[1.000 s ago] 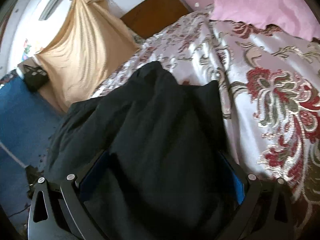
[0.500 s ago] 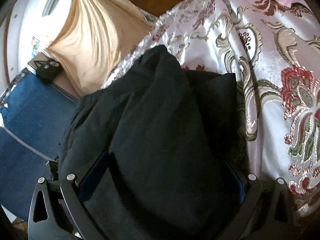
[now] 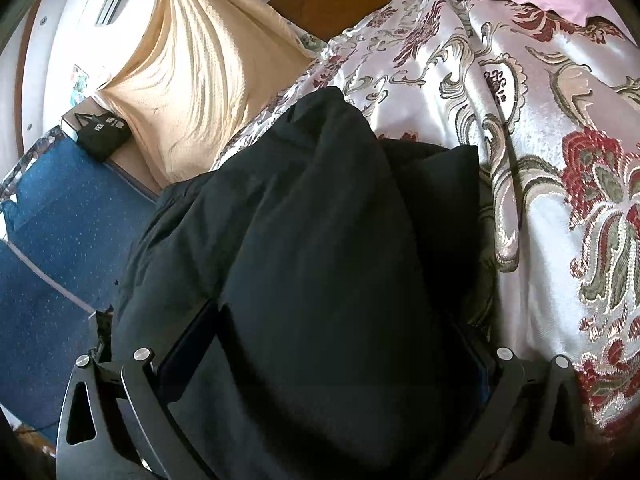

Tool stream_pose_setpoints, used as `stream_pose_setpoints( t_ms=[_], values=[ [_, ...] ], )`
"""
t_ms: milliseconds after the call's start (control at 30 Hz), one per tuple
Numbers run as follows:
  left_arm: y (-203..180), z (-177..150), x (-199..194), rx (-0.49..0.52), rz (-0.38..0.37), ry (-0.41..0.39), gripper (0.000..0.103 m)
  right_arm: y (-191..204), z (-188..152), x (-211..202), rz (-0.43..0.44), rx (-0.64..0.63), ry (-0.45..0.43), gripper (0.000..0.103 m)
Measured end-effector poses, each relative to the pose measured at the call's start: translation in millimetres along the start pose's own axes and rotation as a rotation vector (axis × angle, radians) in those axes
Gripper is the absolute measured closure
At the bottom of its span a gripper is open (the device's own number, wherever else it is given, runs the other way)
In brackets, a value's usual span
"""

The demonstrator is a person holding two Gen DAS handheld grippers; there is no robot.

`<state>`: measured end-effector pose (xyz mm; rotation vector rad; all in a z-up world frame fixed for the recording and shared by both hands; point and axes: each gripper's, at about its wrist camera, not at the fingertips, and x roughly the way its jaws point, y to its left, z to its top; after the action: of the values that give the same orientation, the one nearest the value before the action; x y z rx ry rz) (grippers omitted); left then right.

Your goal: Fold large clothes

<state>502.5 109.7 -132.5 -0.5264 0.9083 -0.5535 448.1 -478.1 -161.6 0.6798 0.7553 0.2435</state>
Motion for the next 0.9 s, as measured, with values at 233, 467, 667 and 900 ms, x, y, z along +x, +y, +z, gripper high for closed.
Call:
stream_pose_setpoints(
  t_ms=[233, 467, 667, 900],
  values=[
    [-3, 1, 2, 0.021, 0.022, 0.006, 0.0, 2, -5, 0, -0.045, -0.028, -0.012, 0.002],
    [-5, 0, -1, 0.012, 0.037, -0.014, 0.022, 9, -6, -9, -0.097, -0.067, -0.038, 0.017],
    [-5, 2, -8, -0.007, 0.032, -0.035, 0.05, 17, -10, -16, -0.14, -0.089, -0.051, 0.026],
    [-20, 2, -10, 0.047, 0.103, -0.046, 0.061, 12, -10, -19, -0.128, -0.062, -0.044, 0.024]
  ],
)
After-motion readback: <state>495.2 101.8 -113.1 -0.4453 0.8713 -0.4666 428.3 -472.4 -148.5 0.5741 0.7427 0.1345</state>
